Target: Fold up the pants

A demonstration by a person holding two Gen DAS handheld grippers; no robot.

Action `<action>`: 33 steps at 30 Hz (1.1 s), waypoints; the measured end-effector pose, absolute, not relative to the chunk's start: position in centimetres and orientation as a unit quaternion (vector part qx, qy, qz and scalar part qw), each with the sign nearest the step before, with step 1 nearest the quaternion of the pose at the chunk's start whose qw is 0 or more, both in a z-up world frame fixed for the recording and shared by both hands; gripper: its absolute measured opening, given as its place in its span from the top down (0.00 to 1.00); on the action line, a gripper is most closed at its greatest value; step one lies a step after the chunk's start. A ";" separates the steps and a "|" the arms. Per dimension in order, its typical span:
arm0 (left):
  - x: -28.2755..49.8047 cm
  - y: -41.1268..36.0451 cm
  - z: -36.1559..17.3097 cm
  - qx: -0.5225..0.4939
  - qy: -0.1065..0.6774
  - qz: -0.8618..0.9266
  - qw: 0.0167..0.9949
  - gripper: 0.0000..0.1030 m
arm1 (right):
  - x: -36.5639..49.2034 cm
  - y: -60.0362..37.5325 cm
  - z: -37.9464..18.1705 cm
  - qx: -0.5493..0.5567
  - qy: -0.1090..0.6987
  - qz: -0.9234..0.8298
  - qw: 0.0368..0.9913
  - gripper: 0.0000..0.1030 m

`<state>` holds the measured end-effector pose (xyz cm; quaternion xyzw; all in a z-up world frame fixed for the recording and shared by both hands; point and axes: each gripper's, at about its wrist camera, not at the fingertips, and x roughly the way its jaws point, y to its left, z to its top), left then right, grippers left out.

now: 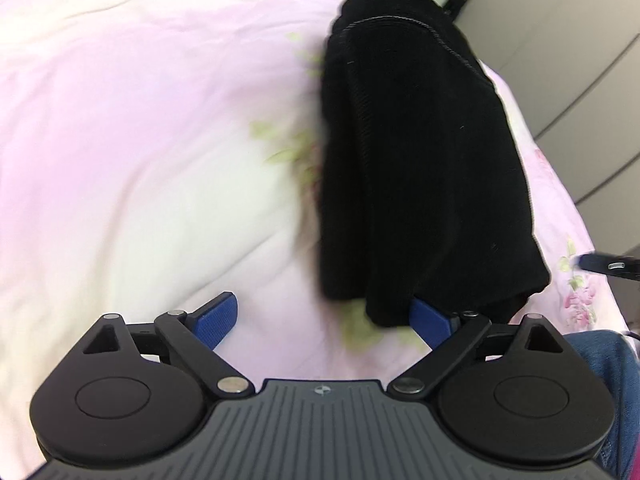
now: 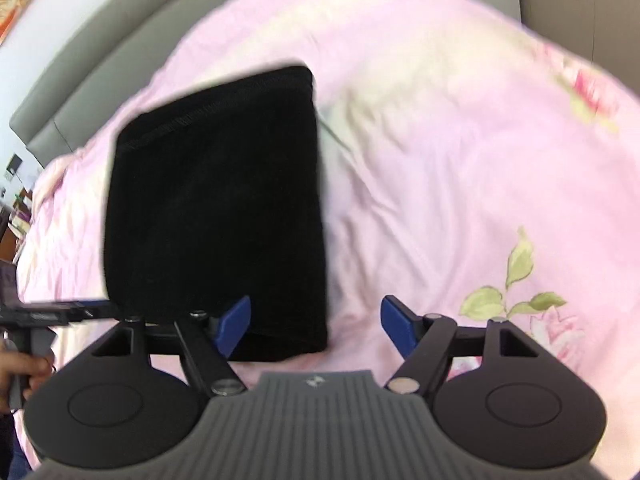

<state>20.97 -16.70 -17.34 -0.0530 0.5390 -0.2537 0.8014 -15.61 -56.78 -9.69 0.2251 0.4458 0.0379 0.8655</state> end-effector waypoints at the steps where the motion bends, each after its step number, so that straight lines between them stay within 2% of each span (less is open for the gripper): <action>1: 20.5 -16.6 -16.6 -0.058 0.534 -0.248 0.806 0.01 | -16.4 -55.7 -8.1 0.222 0.430 0.036 0.875 0.28; 2: 19.8 -16.8 -15.5 -0.054 0.525 -0.242 0.814 0.12 | -16.7 -54.2 -6.3 0.218 0.412 0.031 0.884 0.21; 3: 19.2 -17.1 -14.4 -0.044 0.514 -0.237 0.823 0.17 | -17.6 -53.3 -4.8 0.216 0.396 0.027 0.892 0.17; 5: 17.0 -17.3 -11.4 -0.025 0.483 -0.226 0.845 0.13 | -18.4 -49.6 -1.6 0.210 0.370 0.017 0.905 0.06; 6: 16.3 -17.5 -10.1 -0.024 0.472 -0.226 0.852 0.08 | -19.0 -48.3 -0.6 0.203 0.361 0.011 0.910 0.05; 9: 14.3 -18.0 -7.4 -0.026 0.458 -0.211 0.863 0.04 | -19.8 -44.0 1.7 0.151 0.358 -0.035 0.921 0.05; 13: 11.2 -20.0 -5.4 0.027 0.442 -0.169 0.881 0.02 | -18.7 -39.2 2.9 0.065 0.381 -0.091 0.918 0.05; 19: 8.0 -19.7 -3.8 -0.005 0.423 -0.199 0.884 0.00 | -19.5 -37.8 1.0 0.090 0.383 -0.094 0.914 0.05; 25: 6.1 -21.5 -2.5 0.062 0.390 -0.148 0.907 0.00 | -20.5 -37.1 1.4 0.087 0.378 -0.090 0.917 0.05; 33: 5.8 -21.9 -2.1 0.057 0.384 -0.158 0.908 0.00 | -20.9 -37.5 1.8 0.091 0.375 -0.091 0.918 0.05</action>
